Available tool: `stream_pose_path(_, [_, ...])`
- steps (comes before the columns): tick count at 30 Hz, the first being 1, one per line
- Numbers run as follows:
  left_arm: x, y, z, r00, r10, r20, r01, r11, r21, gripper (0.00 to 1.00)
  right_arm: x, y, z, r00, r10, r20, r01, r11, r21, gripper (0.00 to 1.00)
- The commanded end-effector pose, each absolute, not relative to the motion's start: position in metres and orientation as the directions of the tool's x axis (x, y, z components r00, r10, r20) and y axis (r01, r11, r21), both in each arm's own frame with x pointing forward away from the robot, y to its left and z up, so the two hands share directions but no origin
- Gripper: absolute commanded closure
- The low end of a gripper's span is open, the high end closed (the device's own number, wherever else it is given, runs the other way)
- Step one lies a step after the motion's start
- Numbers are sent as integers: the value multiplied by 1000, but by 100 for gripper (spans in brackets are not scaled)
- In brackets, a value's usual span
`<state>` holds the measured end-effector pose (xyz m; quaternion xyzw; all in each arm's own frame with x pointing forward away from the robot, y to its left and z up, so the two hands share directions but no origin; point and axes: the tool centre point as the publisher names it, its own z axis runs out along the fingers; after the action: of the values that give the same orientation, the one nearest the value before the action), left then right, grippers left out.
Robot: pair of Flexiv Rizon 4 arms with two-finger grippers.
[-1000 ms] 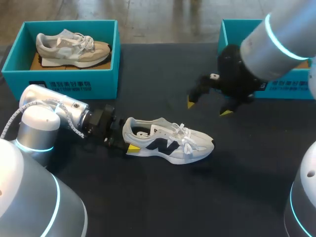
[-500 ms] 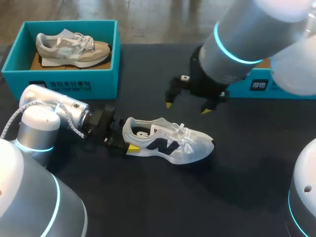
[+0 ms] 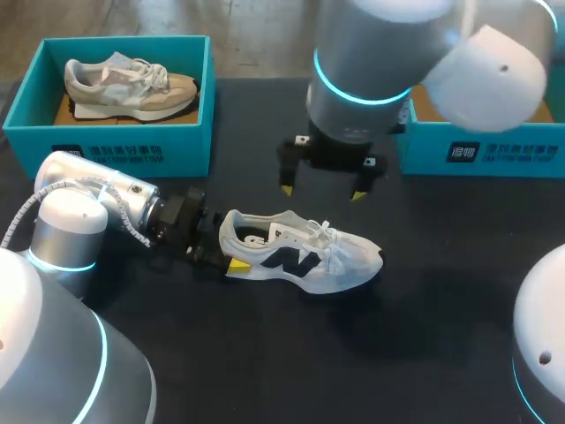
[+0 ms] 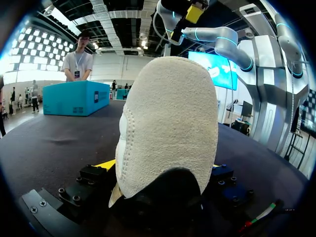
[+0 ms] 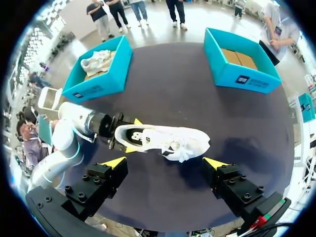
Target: Take the shoe out of the shoebox, open the shoe tongue, remove and reinsert the insole, then place the shoe into the shoebox
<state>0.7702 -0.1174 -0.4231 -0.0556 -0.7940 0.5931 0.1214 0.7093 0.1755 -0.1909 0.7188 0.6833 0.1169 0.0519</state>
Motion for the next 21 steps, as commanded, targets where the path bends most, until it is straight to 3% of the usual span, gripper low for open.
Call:
stream_pose_path(1, [770,-117,-422,-964,232,128,-56,293,-955,100,709,190,-194,38,999,-31,974,-30,225,0])
stream_pose_path(11, [770,-117,-422,-964,232,128,-56,293,-955,100,714,220,-220,-14,999,-43,975,24,221,0])
stream_pose_path(21, [770,-117,-422,-964,232,128,-56,293,-955,100,721,243,-238,22,984,-176,973,20,231,0])
